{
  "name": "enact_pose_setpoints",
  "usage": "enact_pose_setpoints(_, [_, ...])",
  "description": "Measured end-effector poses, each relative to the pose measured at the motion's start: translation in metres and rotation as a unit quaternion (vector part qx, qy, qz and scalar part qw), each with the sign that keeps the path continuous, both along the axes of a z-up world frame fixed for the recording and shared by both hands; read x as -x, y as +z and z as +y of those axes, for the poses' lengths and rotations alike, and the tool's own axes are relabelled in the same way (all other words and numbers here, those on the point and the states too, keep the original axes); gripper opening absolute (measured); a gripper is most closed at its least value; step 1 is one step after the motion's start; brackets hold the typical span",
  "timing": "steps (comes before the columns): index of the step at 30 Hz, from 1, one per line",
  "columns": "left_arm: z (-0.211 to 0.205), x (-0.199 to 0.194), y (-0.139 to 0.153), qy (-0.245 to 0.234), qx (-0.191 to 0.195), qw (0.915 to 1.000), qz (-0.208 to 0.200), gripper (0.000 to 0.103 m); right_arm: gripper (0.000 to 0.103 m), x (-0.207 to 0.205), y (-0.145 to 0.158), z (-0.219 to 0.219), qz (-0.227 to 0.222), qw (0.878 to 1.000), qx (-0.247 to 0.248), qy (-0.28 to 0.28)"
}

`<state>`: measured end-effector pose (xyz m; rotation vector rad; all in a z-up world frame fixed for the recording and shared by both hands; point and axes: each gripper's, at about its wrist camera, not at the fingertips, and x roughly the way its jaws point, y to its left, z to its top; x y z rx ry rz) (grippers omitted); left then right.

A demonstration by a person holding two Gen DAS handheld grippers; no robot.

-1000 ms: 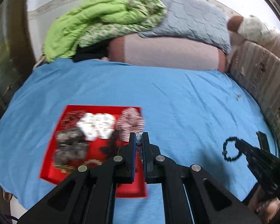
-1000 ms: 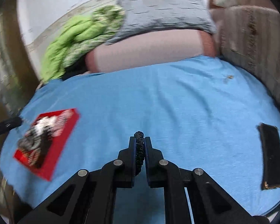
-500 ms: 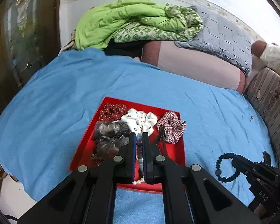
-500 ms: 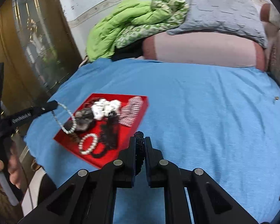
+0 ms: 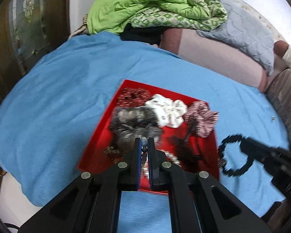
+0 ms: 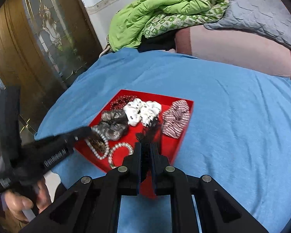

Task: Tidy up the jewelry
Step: 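Carry both bracelets over the red tray, then lower both bracelets into the tray and open both tools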

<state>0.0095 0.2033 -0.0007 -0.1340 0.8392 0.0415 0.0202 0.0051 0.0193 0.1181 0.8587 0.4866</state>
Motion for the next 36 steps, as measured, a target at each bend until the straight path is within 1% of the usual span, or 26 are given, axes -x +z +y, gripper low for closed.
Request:
enact_pose_setpoints(4, [0.011,0.0,-0.002,0.012,-0.008,0.9999,-0.004,0.005,0.01,-0.011,0.0,0.01,-0.002,1.0,0.003,-0.007])
enact_pose_setpoints(10, [0.011,-0.004,-0.004,0.014,-0.051,0.9986,-0.008,0.006,0.01,-0.02,-0.004,0.024,-0.003,1.0,0.012,-0.014])
enact_pose_setpoints(12, [0.011,-0.006,-0.006,0.013,-0.057,0.9983,-0.005,0.006,0.01,-0.024,-0.007,0.029,0.001,1.0,0.02,-0.011])
enact_pose_setpoints(16, [0.016,-0.011,-0.01,0.017,-0.059,0.9981,0.005,0.006,0.01,-0.031,-0.01,0.038,0.003,0.999,0.034,-0.003])
enact_pose_setpoints(24, [0.022,-0.021,-0.016,0.016,-0.063,0.9978,0.014,0.005,0.01,-0.041,-0.007,0.051,-0.006,0.999,0.039,0.004])
enact_pose_setpoints(36, [0.013,-0.028,-0.007,-0.005,-0.074,0.9972,0.006,0.006,0.01,-0.053,-0.006,0.051,-0.005,0.999,0.034,-0.006])
